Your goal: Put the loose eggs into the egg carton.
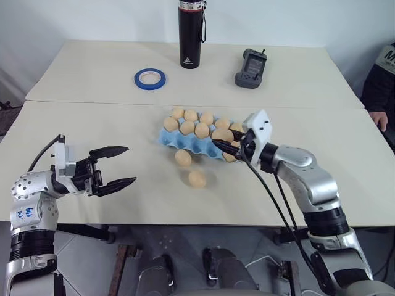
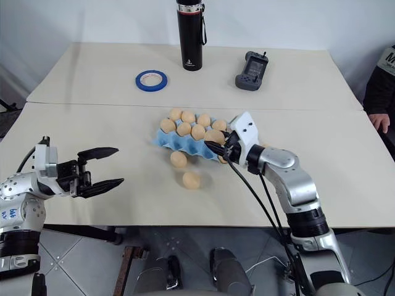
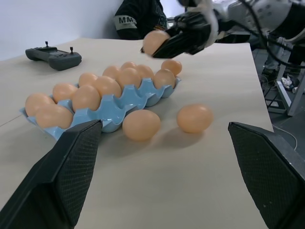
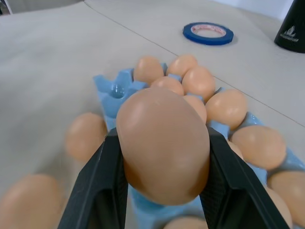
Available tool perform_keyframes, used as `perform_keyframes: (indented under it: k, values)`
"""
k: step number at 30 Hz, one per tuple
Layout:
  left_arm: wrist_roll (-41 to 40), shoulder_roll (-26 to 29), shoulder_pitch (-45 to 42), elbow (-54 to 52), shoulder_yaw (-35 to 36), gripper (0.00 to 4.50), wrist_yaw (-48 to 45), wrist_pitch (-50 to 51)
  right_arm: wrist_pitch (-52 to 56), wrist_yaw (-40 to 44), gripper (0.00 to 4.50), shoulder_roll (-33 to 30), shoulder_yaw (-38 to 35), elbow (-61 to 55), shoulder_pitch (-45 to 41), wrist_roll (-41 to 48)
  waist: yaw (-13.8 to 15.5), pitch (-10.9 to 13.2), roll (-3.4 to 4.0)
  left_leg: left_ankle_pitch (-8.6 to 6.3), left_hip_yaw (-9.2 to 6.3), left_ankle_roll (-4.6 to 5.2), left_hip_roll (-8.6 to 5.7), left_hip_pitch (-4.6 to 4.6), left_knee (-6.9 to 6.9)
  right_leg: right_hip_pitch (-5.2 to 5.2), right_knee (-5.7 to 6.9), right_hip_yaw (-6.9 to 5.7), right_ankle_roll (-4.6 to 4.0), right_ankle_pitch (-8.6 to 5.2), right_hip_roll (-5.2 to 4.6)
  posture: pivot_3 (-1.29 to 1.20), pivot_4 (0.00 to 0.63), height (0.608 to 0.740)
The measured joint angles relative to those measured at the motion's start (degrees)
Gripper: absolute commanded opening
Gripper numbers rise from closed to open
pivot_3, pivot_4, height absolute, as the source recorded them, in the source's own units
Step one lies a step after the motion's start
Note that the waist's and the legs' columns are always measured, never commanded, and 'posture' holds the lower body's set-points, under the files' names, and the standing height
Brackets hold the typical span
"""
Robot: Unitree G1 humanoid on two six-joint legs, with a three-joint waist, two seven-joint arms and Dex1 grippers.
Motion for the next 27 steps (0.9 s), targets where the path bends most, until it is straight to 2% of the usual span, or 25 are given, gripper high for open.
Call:
perform_keyframes:
  k: [5,13,14,21,27]
  values:
    - [-0.45,0.00,0.50,-0.04,0.18,4.50,-0.02,-0.16,-1.39,1.13,1.54,1.15,1.75,5.02,-2.76,-2.21,-0.04,0.00,0.00,0.03,0.01,-0.06,0.00,-0.01,0.00,-0.01,0.01,0.00,0.00,0.00,0.00,0.00,0.150,0.740]
    - [-0.55,0.00,1.36,-0.09,0.19,4.50,1.01,-0.79,-1.63,2.60,4.32,1.29,2.61,6.55,-3.55,-3.61,-0.07,0.00,0.00,0.03,0.00,-0.06,0.02,0.00,0.00,-0.01,0.03,-0.01,-0.01,-0.01,0.01,0.00,0.150,0.740]
    - [-0.56,0.00,1.37,-0.09,0.19,4.50,1.13,-0.89,-1.35,2.62,4.43,1.26,2.61,6.48,-3.55,-3.65,-0.06,0.00,0.00,0.03,0.00,-0.06,0.02,0.00,0.00,-0.01,0.03,-0.01,-0.01,-0.01,0.00,0.00,0.150,0.740]
    - [-0.56,-0.14,1.08,0.00,0.15,4.50,1.43,-1.82,0.01,4.21,4.43,-2.55,0.39,1.24,-2.32,-2.95,0.06,0.00,0.00,0.01,-0.01,-0.06,0.02,-0.01,-0.02,-0.01,-0.01,-0.03,-0.02,-0.01,0.00,0.00,0.150,0.740]
    - [-0.67,-0.51,0.11,0.32,0.25,4.50,1.71,-1.87,-2.02,11.15,4.43,-9.59,-9.53,-7.17,8.44,4.50,0.47,0.00,-0.01,-0.07,-0.02,0.05,0.01,-0.02,-0.04,0.05,-0.09,-0.06,0.03,-0.03,0.00,0.00,0.150,0.740]
